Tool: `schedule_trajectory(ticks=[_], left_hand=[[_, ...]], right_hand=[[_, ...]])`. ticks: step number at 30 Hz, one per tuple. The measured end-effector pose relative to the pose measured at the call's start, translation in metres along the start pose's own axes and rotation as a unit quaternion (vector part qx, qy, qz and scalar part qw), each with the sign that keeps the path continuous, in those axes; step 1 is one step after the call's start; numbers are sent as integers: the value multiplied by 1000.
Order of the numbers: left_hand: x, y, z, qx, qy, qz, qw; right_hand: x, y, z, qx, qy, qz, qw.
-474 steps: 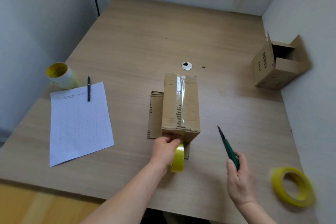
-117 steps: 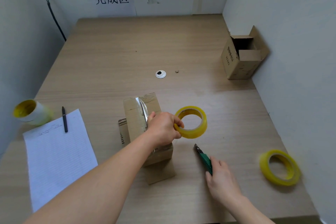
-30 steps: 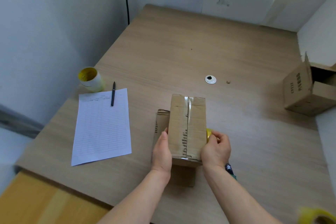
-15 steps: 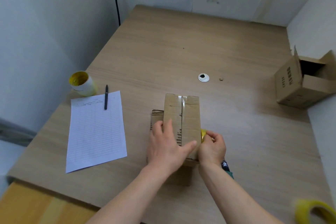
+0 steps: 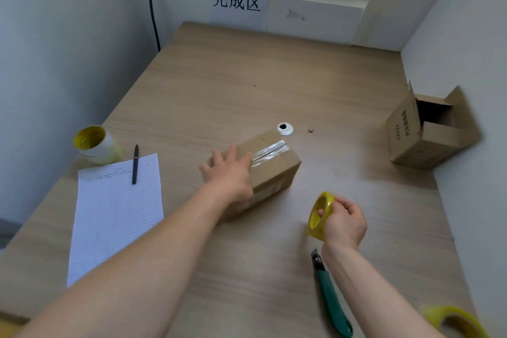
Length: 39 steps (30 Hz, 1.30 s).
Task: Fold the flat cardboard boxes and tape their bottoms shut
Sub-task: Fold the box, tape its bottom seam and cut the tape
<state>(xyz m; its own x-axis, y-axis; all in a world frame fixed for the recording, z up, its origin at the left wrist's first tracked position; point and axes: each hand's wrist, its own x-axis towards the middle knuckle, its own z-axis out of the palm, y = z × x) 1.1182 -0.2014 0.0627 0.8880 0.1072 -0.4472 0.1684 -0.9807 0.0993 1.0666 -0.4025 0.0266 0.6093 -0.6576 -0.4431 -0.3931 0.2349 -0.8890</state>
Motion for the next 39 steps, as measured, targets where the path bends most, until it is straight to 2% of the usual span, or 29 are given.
schedule_trajectory(ticks=[3, 5, 8, 10, 11, 14, 16, 20, 23, 26, 29, 32, 39], left_hand=[[7, -22, -13, 117, 60, 90, 987], [8, -28, -16, 107, 64, 117, 985], [6, -3, -17, -16, 38, 30, 999], [1, 22, -7, -96, 20, -43, 994], [-2, 32, 0, -105, 23, -58, 993], [-5, 45, 19, -41, 48, -54, 997], [-4, 41, 20, -14, 48, 1, 999], [-10, 20, 9, 71, -24, 180, 981], [-20, 3, 3, 83, -38, 228, 969], [-29, 0, 6, 76, -31, 238, 968], [-50, 9, 19, -24, 40, 262, 964], [-80, 21, 39, -221, 121, 299, 920], [-113, 18, 77, -377, 104, 263, 882]], right_hand=[[9, -6, -10, -1, 8, -7, 1000], [14, -7, -16, -11, 7, -14, 1000], [15, -7, -20, -16, 3, -13, 1000], [12, -5, -20, -15, -3, -8, 1000], [10, -4, -20, -12, -8, -6, 1000], [1, -4, -20, -7, -20, -9, 1000], [-3, -4, -23, -19, -29, -17, 999], [-10, -8, -31, -105, -92, -68, 988], [-20, -10, -37, -195, -163, -132, 958], [-27, -8, -45, -288, -211, -190, 914], [-33, -7, -55, -399, -237, -247, 851], [-42, -8, -59, -458, -255, -301, 797], [-61, -2, -63, -388, -335, -257, 819]])
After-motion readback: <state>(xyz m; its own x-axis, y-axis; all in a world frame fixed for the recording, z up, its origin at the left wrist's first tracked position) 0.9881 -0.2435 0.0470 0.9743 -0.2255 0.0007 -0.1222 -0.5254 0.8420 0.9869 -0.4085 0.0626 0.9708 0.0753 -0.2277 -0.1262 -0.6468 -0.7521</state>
